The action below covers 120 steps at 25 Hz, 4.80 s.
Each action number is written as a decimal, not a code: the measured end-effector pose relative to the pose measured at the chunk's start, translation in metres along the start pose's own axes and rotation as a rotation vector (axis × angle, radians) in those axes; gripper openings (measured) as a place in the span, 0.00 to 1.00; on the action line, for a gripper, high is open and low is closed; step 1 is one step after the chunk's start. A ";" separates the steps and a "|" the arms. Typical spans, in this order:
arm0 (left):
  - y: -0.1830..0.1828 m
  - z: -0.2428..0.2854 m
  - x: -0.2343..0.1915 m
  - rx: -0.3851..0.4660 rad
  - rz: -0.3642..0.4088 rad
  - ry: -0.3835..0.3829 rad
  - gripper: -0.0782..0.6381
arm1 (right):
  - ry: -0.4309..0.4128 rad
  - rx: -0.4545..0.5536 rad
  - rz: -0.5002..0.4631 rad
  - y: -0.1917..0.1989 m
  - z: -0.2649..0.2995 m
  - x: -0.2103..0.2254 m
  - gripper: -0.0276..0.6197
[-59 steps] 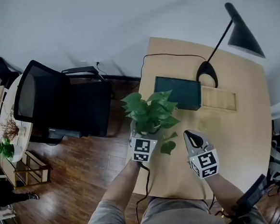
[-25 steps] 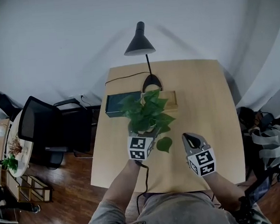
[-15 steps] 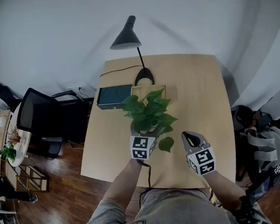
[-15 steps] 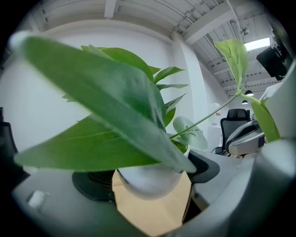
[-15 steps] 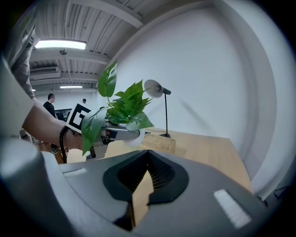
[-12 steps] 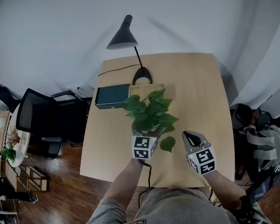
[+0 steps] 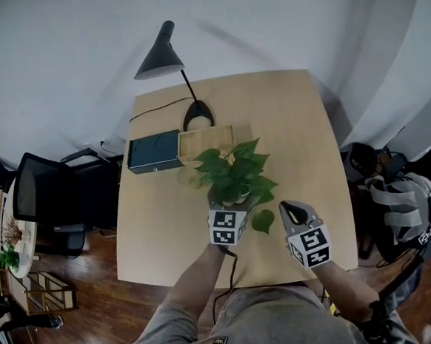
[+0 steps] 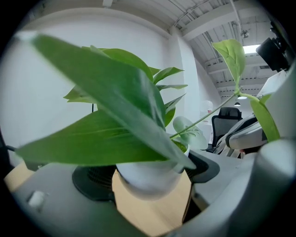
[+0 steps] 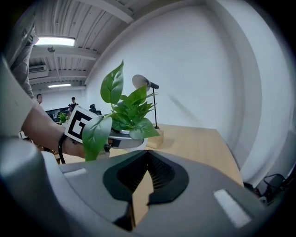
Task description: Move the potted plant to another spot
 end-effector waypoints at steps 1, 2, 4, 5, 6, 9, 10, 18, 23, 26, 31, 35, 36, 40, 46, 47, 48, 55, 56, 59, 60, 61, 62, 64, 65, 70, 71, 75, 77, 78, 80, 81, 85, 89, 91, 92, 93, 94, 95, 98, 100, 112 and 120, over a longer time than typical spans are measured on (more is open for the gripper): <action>0.003 0.004 0.001 -0.004 -0.001 0.006 0.75 | 0.005 -0.005 0.001 0.001 0.000 0.001 0.05; 0.006 0.007 0.002 -0.009 -0.003 0.013 0.75 | 0.010 -0.010 0.002 0.003 0.000 0.002 0.05; 0.010 0.014 0.005 -0.015 -0.006 0.024 0.75 | 0.022 -0.023 0.008 0.006 0.000 0.006 0.05; 0.012 0.016 0.007 -0.020 -0.006 0.028 0.75 | 0.027 -0.031 0.012 0.008 0.000 0.008 0.05; 0.015 0.019 0.010 -0.028 -0.007 0.030 0.75 | 0.032 -0.040 0.016 0.011 0.001 0.011 0.05; 0.033 0.036 0.022 -0.059 -0.010 0.038 0.75 | 0.038 -0.063 0.031 0.031 0.005 0.029 0.05; 0.039 0.043 0.027 -0.066 -0.006 0.038 0.75 | 0.037 -0.071 0.037 0.040 0.008 0.037 0.05; 0.055 0.059 0.036 -0.102 -0.015 0.052 0.75 | 0.042 -0.152 0.059 0.058 0.022 0.056 0.05; 0.059 0.065 0.039 -0.098 -0.017 0.051 0.75 | 0.048 -0.178 0.062 0.062 0.021 0.062 0.05; 0.063 0.070 0.043 -0.097 -0.008 0.046 0.75 | 0.049 -0.184 0.065 0.065 0.022 0.066 0.05; 0.072 0.076 0.045 -0.110 0.003 0.040 0.75 | 0.049 -0.195 0.066 0.067 0.023 0.069 0.05; 0.079 0.077 0.049 -0.121 0.006 0.042 0.75 | 0.049 -0.197 0.066 0.069 0.022 0.073 0.05; 0.080 0.077 0.050 -0.123 0.010 0.043 0.75 | 0.048 -0.198 0.067 0.070 0.021 0.074 0.05; 0.081 0.078 0.053 -0.122 0.018 0.044 0.75 | 0.045 -0.203 0.072 0.074 0.022 0.075 0.05; 0.082 0.077 0.052 -0.119 0.017 0.047 0.75 | 0.039 -0.198 0.069 0.073 0.024 0.072 0.05; 0.082 0.077 0.051 -0.119 0.017 0.047 0.75 | 0.039 -0.199 0.068 0.073 0.024 0.072 0.05; 0.082 0.077 0.051 -0.119 0.017 0.047 0.75 | 0.040 -0.199 0.068 0.072 0.025 0.072 0.05; 0.082 0.077 0.051 -0.119 0.025 0.074 0.76 | 0.045 -0.200 0.062 0.073 0.025 0.074 0.05; 0.082 0.076 0.050 -0.119 0.023 0.084 0.76 | 0.046 -0.199 0.061 0.072 0.026 0.074 0.05; 0.082 0.073 0.046 -0.121 0.009 0.103 0.77 | 0.046 -0.197 0.060 0.070 0.028 0.074 0.05; 0.082 0.071 0.045 -0.122 0.004 0.109 0.77 | 0.045 -0.196 0.059 0.070 0.029 0.074 0.05; 0.082 0.070 0.044 -0.121 0.000 0.114 0.79 | 0.045 -0.195 0.059 0.070 0.030 0.073 0.05; 0.082 0.068 0.044 -0.121 -0.001 0.119 0.80 | 0.045 -0.195 0.059 0.069 0.030 0.073 0.05; 0.082 0.067 0.045 -0.122 0.003 0.124 0.82 | 0.045 -0.193 0.058 0.069 0.030 0.073 0.05; 0.082 0.066 0.046 -0.123 0.004 0.124 0.82 | 0.044 -0.191 0.057 0.069 0.030 0.072 0.05; 0.085 0.058 0.045 -0.133 0.009 0.114 0.82 | 0.040 -0.184 0.052 0.069 0.029 0.070 0.05; 0.086 0.055 0.045 -0.135 0.010 0.111 0.82 | 0.039 -0.182 0.052 0.069 0.029 0.070 0.05; 0.089 0.040 0.047 -0.145 0.010 0.091 0.81 | 0.032 -0.176 0.049 0.071 0.027 0.067 0.05; 0.092 0.029 0.046 -0.154 0.009 0.079 0.80 | 0.023 -0.172 0.043 0.071 0.027 0.065 0.05; 0.094 0.023 0.047 -0.159 0.010 0.073 0.77 | 0.020 -0.168 0.039 0.071 0.027 0.064 0.05; 0.096 0.007 0.049 -0.168 0.008 0.063 0.73 | 0.019 -0.159 0.031 0.069 0.024 0.062 0.05; 0.096 -0.002 0.050 -0.172 0.004 0.057 0.70 | 0.021 -0.152 0.029 0.067 0.021 0.061 0.05; 0.095 -0.038 0.052 -0.169 -0.035 0.033 0.56 | 0.038 -0.132 0.020 0.062 0.008 0.055 0.05; 0.089 -0.071 0.053 -0.122 -0.070 0.013 0.38 | 0.069 -0.105 0.008 0.054 -0.006 0.043 0.05; 0.083 -0.087 0.058 -0.102 -0.083 0.024 0.31 | 0.080 -0.096 0.001 0.050 -0.015 0.034 0.05; 0.080 -0.096 0.061 -0.093 -0.091 0.031 0.27 | 0.086 -0.094 -0.002 0.050 -0.021 0.028 0.05; 0.077 -0.104 0.064 -0.082 -0.099 0.035 0.22 | 0.091 -0.094 -0.004 0.050 -0.027 0.022 0.05; 0.073 -0.113 0.066 -0.071 -0.106 0.037 0.17 | 0.096 -0.092 -0.006 0.051 -0.032 0.017 0.05; 0.069 -0.120 0.069 -0.061 -0.112 0.041 0.13 | 0.098 -0.089 -0.008 0.051 -0.038 0.011 0.05; 0.059 -0.141 0.078 -0.037 -0.120 0.075 0.12 | 0.102 -0.089 -0.009 0.056 -0.055 -0.010 0.05; 0.055 -0.156 0.086 -0.026 -0.111 0.104 0.12 | 0.100 -0.100 -0.004 0.062 -0.067 -0.025 0.05; 0.068 -0.219 0.136 -0.036 -0.120 0.188 0.12 | 0.077 -0.134 -0.015 0.101 -0.137 -0.087 0.05; 0.065 -0.240 0.176 -0.018 -0.154 0.215 0.12 | -0.017 -0.112 -0.052 0.108 -0.179 -0.104 0.05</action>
Point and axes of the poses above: the fingertips, and each gripper's own axes: z forward along the fingers, x to its right, y out of its underside, the point moved 9 cm from there along -z, backward along the fingers, and after that the axes turned 1 degree about z, right-handed, at the moved point
